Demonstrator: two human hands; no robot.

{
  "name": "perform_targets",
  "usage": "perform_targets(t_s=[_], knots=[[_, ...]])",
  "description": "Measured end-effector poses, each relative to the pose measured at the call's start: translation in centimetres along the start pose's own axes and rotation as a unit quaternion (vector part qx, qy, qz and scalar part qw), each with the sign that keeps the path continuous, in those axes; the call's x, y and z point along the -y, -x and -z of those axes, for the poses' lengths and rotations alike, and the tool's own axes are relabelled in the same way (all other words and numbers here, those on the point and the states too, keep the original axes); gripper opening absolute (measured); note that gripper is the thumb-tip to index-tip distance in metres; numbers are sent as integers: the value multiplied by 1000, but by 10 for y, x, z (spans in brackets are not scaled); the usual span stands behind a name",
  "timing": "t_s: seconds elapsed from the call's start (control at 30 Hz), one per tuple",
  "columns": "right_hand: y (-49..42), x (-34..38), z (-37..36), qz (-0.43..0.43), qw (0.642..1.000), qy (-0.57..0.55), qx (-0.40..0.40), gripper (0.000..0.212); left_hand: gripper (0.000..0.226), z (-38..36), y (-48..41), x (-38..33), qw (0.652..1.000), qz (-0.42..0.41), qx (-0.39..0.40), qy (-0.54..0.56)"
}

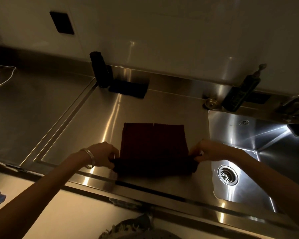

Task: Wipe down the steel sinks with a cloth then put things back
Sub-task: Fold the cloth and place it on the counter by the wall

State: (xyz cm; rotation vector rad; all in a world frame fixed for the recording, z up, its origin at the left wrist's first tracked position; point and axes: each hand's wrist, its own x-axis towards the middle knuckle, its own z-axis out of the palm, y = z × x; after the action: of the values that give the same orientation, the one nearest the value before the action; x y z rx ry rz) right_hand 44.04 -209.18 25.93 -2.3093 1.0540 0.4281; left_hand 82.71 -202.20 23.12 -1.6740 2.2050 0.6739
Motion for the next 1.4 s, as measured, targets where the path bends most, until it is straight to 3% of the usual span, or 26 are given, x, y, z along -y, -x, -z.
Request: perform_targets(t_s=[0.07,0.17,0.43,0.67,0.8,0.87,0.93,1.13,1.27,1.4], knots=[[-14,-5,12,-37,998,1,-46,32,26,14,-18,11,999,19,-43,-8],[-41,-15,30,-74,993,10,-96,31,26,34,-54,23,994,47,-94,-15],[-118,-44,54,-171,979,28,-110,29,24,50,-147,51,985,114,-103,-81],[-157,-65,38,-257,961,51,-91,30,24,40,-181,54,985,112,-100,-81],[-169,-71,41,-251,964,19,-87,28,36,41,-188,60,995,39,-89,12],[-173,-72,47,-250,965,4,-81,25,38,42,-189,62,998,18,-64,-6],[-182,-71,54,-242,968,10,-70,22,33,39,-188,63,998,32,-49,-22],[-247,-52,76,-157,978,103,-90,20,38,16,-150,54,982,117,85,119],[-302,-17,70,-32,954,249,-162,23,44,-23,-99,30,980,151,49,120],[-320,23,53,22,945,227,-235,23,48,-41,-73,22,967,195,14,165]])
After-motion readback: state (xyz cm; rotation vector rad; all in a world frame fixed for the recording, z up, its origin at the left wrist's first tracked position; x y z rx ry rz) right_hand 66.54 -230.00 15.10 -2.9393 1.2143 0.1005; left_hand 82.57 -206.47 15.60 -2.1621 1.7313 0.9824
